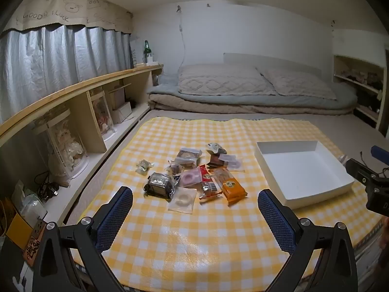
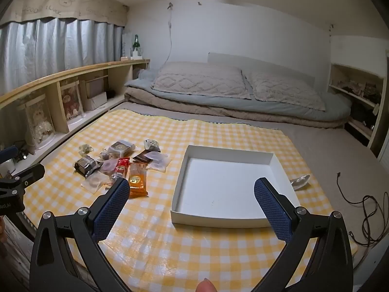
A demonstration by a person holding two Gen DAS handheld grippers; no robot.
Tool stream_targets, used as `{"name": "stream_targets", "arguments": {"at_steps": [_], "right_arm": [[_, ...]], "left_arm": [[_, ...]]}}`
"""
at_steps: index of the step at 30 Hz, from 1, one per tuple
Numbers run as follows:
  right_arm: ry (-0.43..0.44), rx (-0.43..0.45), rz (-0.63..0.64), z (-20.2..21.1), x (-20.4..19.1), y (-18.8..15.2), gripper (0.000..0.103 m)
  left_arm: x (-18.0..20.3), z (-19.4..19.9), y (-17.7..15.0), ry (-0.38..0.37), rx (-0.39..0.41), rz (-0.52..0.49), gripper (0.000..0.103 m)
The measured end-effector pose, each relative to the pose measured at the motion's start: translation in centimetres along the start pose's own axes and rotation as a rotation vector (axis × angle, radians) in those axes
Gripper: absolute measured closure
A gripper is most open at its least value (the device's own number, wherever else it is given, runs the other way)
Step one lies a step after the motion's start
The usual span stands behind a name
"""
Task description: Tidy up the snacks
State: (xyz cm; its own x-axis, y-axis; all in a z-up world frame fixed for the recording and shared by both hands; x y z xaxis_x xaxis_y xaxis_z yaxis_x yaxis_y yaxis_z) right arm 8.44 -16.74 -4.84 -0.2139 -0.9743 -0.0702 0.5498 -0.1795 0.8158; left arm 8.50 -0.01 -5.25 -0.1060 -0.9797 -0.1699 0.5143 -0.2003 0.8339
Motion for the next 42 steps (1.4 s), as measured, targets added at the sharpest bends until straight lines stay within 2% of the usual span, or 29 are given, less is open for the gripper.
{"name": "stream_targets", "arguments": {"at_steps": [42], "right_arm": [[0.002,-0.008,-0.005,0.19,0.13,-0.04,0.000]], "left_arm": [[-0.16,0.04,-0.02,0.002,-0.003,0.002,0.000]]}}
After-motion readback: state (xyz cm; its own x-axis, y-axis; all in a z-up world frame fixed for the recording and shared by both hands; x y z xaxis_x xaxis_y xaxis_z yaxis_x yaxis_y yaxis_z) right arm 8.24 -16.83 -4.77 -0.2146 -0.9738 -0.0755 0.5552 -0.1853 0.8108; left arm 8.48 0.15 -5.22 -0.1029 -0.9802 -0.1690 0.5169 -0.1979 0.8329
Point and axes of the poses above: each gripper's, at about its wrist camera, not at the fingertips, and z roughly against the way its jaws point, x to its right, y to its top, the point moved 10 cm from there along -z, roughly the way its jaws point, and after that the axes turned 7 degrees about -z, right-handed, at the moved point
